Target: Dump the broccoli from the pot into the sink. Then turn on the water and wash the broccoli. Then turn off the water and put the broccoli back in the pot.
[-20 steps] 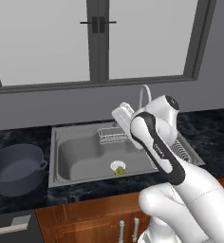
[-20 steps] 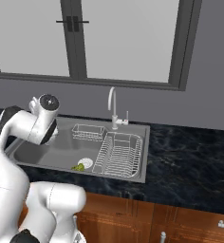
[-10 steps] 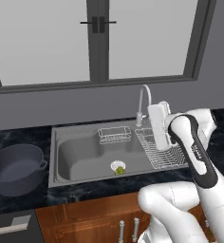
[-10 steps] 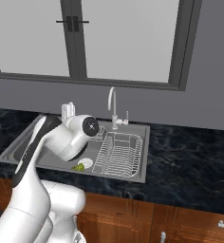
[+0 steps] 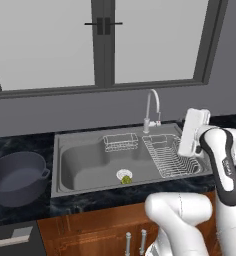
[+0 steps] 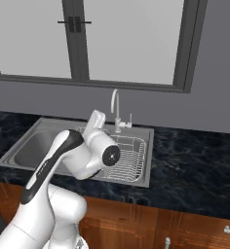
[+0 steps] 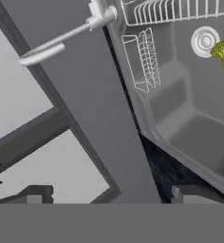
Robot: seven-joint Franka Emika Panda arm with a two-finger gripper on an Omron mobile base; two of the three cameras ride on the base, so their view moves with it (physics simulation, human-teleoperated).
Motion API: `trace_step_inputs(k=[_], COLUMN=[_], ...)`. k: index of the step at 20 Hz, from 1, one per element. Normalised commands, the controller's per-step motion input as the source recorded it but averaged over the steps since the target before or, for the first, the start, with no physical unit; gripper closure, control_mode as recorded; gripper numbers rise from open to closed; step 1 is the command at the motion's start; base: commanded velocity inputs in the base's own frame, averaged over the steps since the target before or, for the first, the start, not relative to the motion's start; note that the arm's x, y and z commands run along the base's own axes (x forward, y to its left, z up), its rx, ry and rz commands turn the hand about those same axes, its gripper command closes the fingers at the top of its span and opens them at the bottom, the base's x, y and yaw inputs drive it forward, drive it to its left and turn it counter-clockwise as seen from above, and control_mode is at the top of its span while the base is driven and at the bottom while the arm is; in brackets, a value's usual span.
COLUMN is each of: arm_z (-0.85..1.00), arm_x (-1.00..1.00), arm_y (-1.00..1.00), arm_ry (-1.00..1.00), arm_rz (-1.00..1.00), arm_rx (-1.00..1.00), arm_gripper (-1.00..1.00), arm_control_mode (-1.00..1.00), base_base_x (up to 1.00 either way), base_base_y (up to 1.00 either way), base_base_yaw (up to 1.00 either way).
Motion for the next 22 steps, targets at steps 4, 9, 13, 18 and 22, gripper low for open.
trace_step_inputs(k=[4, 9, 13, 18, 22], arm_z=[0.20, 0.23, 0.19, 0.05, 0.00], arm_x=[0.00, -0.02, -0.07, -0.01, 0.00], arm_y=[-0.56, -0.64, -0.71, -0.54, -0.29], arm_ry=[0.03, 0.13, 0.19, 0.21, 0.12], arm_rz=[-0.27, -0.16, -0.11, -0.10, -0.10], arm_rx=[0.37, 0.39, 0.43, 0.38, 0.28], arm_gripper=[-1.00, -1.00, -1.00, -1.00, -1.00], arm_control_mode=[-1.00, -1.00, -1.00, -1.00, -1.00], base_base_x=[0.00, 0.00, 0.00, 0.00, 0.00], base_base_y=[0.00, 0.00, 0.00, 0.00, 0.00], base_base_yaw=[0.00, 0.00, 0.00, 0.00, 0.00])
